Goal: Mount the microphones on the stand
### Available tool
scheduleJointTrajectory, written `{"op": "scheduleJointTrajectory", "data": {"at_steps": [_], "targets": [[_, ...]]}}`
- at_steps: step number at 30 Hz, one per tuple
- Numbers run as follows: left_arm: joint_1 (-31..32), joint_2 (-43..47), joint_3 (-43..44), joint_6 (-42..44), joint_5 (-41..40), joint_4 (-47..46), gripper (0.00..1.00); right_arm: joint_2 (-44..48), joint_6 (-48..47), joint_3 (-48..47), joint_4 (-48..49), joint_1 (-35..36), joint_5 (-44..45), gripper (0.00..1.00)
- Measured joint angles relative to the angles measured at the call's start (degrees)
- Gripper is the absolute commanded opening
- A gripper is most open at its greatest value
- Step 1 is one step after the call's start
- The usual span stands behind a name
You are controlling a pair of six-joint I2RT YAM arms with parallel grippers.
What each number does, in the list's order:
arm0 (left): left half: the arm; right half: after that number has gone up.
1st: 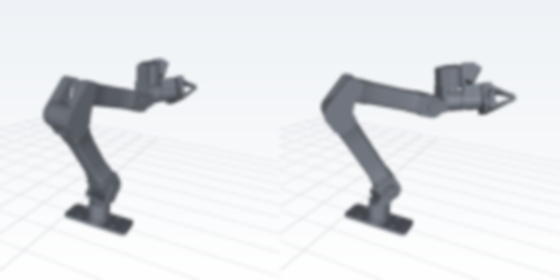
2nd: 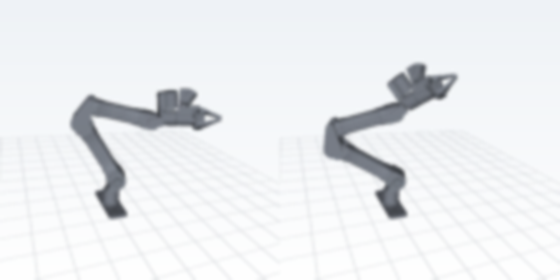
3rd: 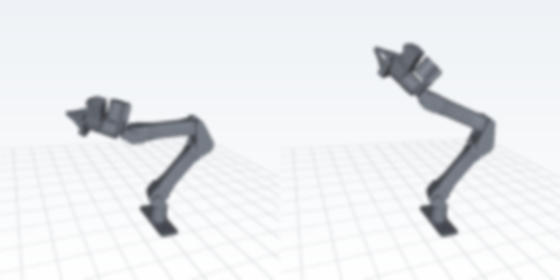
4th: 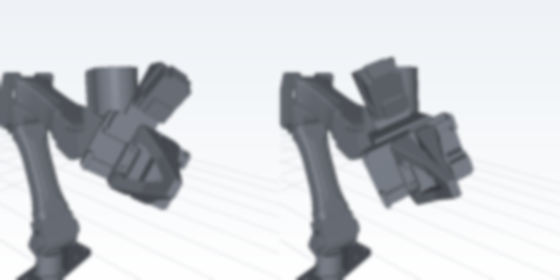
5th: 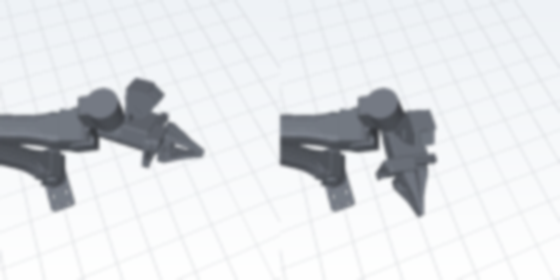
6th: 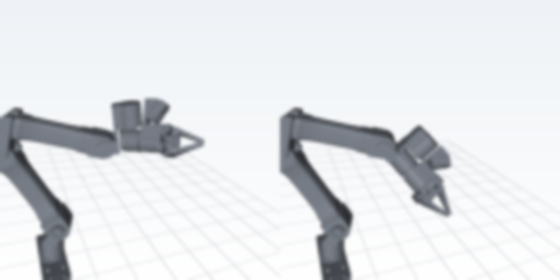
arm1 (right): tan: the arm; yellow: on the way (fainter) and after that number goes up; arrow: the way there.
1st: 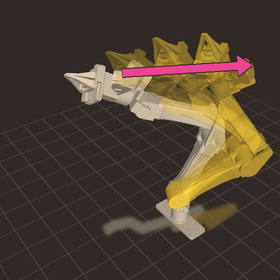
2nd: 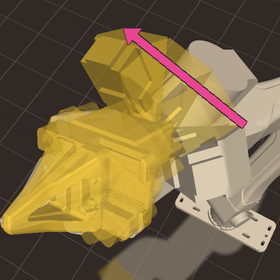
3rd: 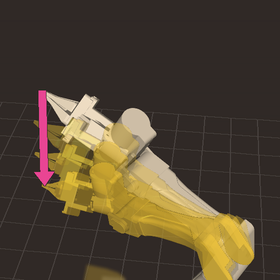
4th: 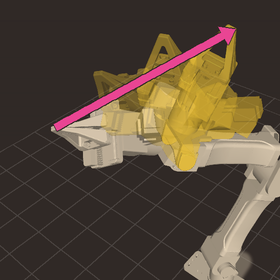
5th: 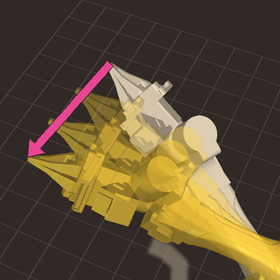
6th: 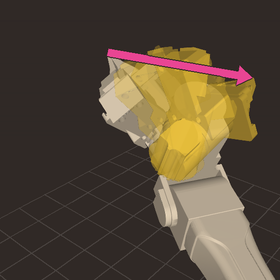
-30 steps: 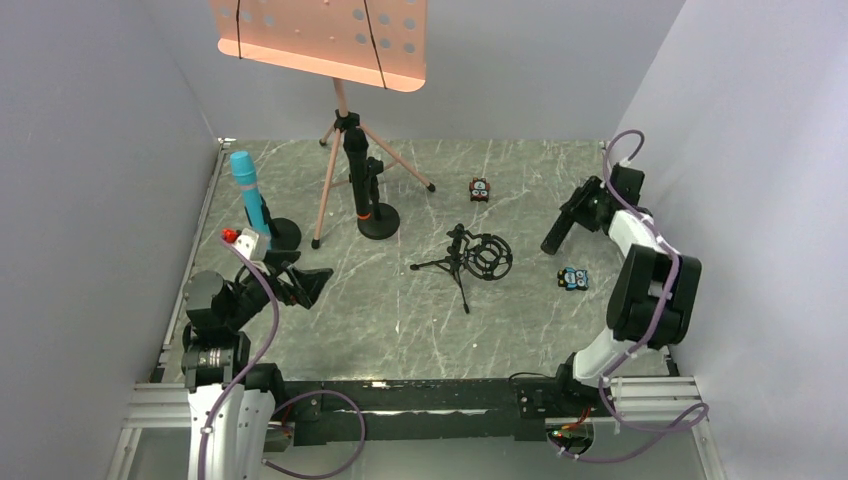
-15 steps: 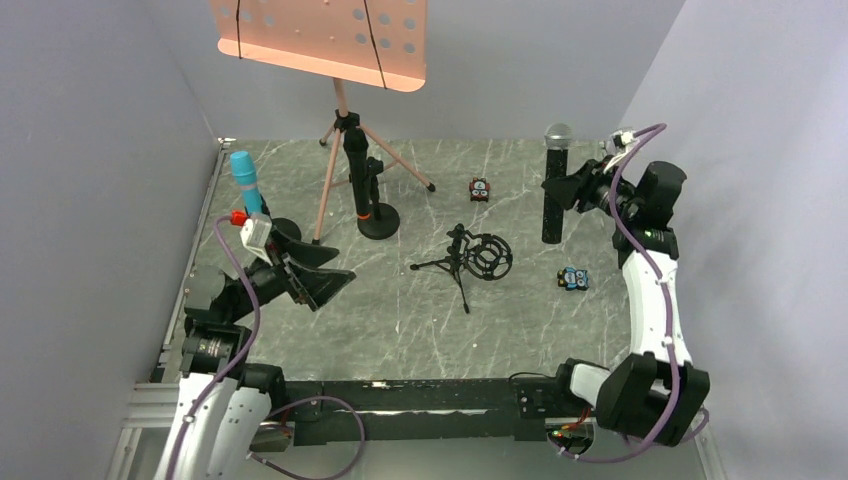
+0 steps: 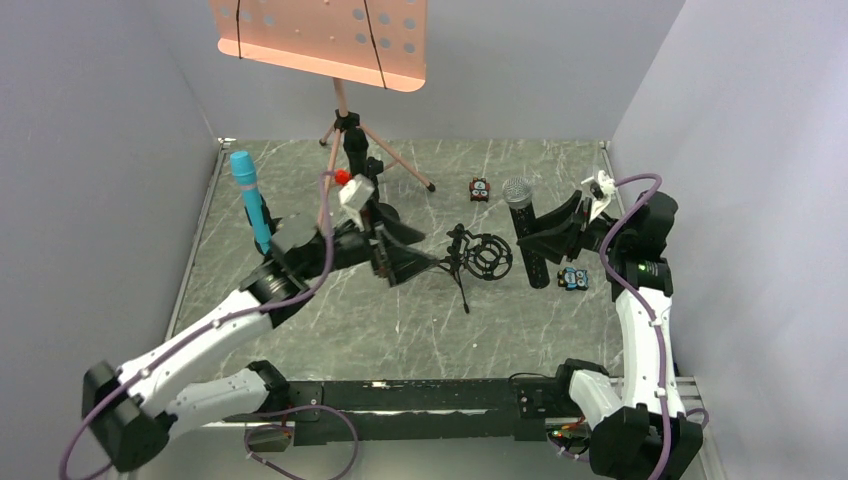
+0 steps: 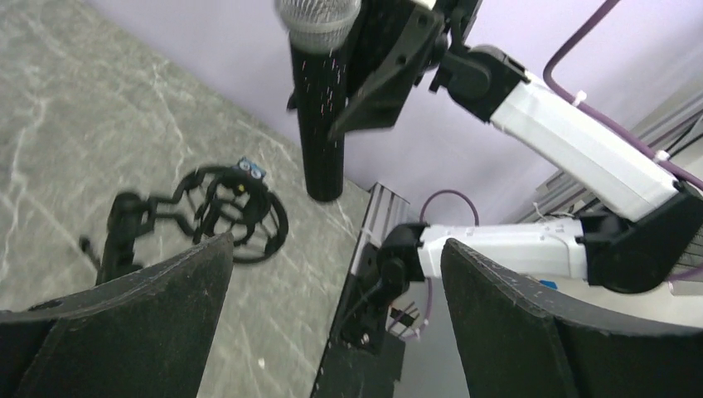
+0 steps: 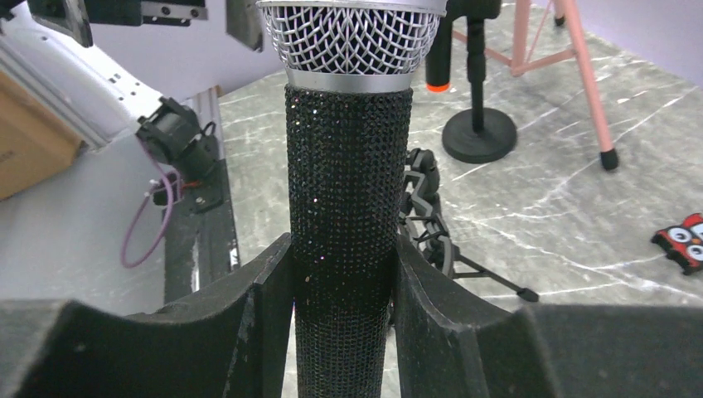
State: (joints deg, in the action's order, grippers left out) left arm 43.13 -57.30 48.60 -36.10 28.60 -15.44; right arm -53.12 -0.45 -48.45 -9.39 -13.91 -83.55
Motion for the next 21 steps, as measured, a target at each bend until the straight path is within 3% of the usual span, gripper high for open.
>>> {"op": "scheduleJointTrajectory", "data": {"at_steps": [13,21], "targets": [[13.4,-26.7,18.7,6.7,-12.9,-8.7,0.99,0.4,2.2,1.4,2.7,1.4,-3.9,0.09],[15.2,-32.2,22.6,7.5,-17.3,-10.1,0.8,0.4,3.1,1.4,3.5,2.0,-4.1,0.09]]}}
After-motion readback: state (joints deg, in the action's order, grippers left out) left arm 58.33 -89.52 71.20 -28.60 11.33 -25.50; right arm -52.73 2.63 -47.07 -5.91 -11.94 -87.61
